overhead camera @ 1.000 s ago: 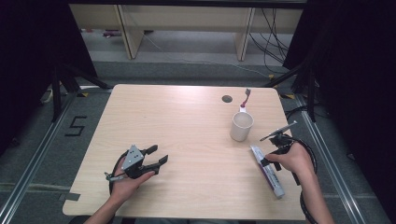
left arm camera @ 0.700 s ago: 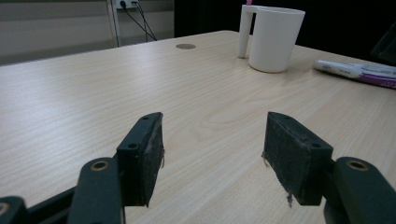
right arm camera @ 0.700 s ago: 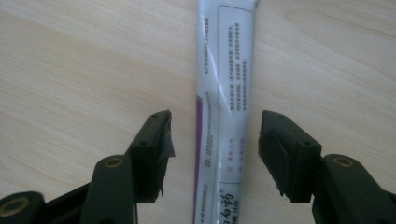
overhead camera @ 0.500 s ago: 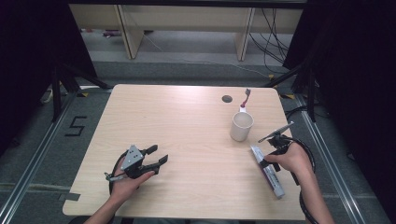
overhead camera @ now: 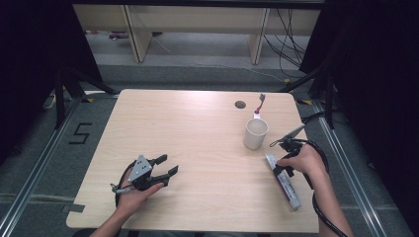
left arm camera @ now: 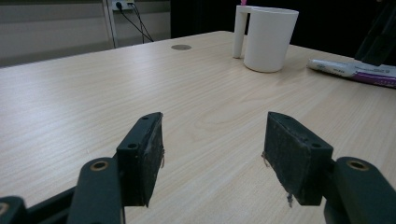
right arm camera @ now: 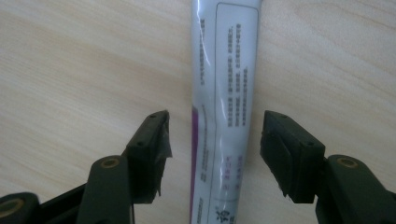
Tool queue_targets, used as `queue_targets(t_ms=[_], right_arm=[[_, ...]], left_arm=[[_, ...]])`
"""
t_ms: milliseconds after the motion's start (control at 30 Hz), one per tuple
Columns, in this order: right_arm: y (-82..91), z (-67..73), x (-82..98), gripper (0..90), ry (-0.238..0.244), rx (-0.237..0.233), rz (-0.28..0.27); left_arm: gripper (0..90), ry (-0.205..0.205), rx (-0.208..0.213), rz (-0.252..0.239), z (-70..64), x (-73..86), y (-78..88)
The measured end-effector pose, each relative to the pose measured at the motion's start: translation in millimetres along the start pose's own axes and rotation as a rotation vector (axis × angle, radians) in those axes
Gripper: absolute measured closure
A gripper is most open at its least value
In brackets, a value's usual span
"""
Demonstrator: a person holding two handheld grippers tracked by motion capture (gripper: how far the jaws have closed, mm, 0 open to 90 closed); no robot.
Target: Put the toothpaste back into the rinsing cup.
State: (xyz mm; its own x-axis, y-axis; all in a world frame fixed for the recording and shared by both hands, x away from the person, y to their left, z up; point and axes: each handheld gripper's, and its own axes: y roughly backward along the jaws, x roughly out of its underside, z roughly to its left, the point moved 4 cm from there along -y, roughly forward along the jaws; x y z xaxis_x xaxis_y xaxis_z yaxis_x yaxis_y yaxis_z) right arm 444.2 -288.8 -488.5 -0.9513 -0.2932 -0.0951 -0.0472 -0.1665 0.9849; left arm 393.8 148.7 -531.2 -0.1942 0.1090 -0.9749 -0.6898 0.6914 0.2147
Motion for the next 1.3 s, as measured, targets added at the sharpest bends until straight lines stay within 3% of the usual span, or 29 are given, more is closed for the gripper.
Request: queue_targets(t_ms=[133, 200, 233, 300, 367, 400, 433, 467, 533, 633, 733, 800, 867, 1000, 1033, 1067, 1233, 1300], right_arm=[[-4.9, -0.7, -8.9, 43.0, 0.011, -0.013, 0.032], [-7.9, 2.9, -11.0, 43.1, -0.021, -0.011, 0.027], [-8.4, 0.6, -12.6, 43.3, 0.004, -0.02, 0.043], [-10.6, -0.7, -14.5, 44.2, 0.01, -0.017, 0.056], [-15.4, -1.3, -15.4, 45.0, 0.012, 0.023, 0.05], [-15.9, -3.2, -16.2, 45.7, 0.039, 0.018, 0.058], [-17.8, -2.9, -16.5, 47.0, 0.032, 0.025, 0.045], [-16.2, -1.2, -15.9, 48.1, 0.014, 0.029, 0.077], [-18.4, -2.4, -16.7, 50.2, 0.041, 0.051, 0.061], [-17.6, 1.0, -16.4, 53.2, 0.017, 0.038, 0.107], [-21.6, 2.4, -16.8, 54.8, -0.012, 0.043, 0.103], [-25.0, 0.8, -16.7, 55.9, 0.015, 0.045, 0.104], [-24.2, 2.5, -16.3, 56.7, -0.008, 0.046, 0.129], [-25.0, 3.9, -15.7, 58.0, -0.027, 0.065, 0.102], [-23.0, 6.5, -13.9, 58.5, -0.065, 0.066, 0.139], [-23.4, 3.1, -13.4, 58.8, -0.033, 0.084, 0.127], [-22.0, 6.2, -12.2, 59.5, -0.1, 0.093, 0.14], [-21.9, 6.5, -12.2, 60.0, -0.1, 0.094, 0.141]], left_arm=[[37.3, -0.004, -0.007, 0.017, 0.0, -0.1, 0.0], [37.4, -0.005, -0.008, 0.018, -0.1, -0.1, -0.2], [37.4, -0.006, -0.008, 0.017, -0.2, -0.1, -0.2], [37.4, -0.004, -0.01, 0.015, -0.3, -0.1, 0.0], [37.3, -0.004, -0.01, 0.013, -0.2, -0.1, 0.2], [37.3, -0.003, -0.01, 0.013, -0.3, -0.1, 0.2], [37.3, -0.004, -0.009, 0.014, -0.4, -0.1, 0.1], [37.3, -0.005, -0.008, 0.014, -0.4, -0.1, 0.1], [37.3, -0.006, -0.006, 0.015, -0.6, -0.1, 0.1], [37.3, -0.004, -0.007, 0.013, -0.6, -0.1, 0.3], [37.3, -0.004, -0.007, 0.013, -0.6, -0.1, 0.3], [37.3, -0.005, -0.006, 0.013, -0.6, 0.0, 0.3], [37.3, -0.006, -0.006, 0.013, -0.6, -0.1, 0.2], [37.3, -0.008, -0.006, 0.012, -0.8, 0.0, 0.2], [37.3, -0.008, -0.006, 0.013, -0.8, 0.0, 0.2], [37.3, -0.01, -0.005, 0.014, -0.7, 0.0, 0.2], [37.3, -0.007, -0.004, 0.013, -0.7, 0.0, 0.4], [37.3, -0.007, -0.004, 0.012, -0.8, 0.0, 0.4]])
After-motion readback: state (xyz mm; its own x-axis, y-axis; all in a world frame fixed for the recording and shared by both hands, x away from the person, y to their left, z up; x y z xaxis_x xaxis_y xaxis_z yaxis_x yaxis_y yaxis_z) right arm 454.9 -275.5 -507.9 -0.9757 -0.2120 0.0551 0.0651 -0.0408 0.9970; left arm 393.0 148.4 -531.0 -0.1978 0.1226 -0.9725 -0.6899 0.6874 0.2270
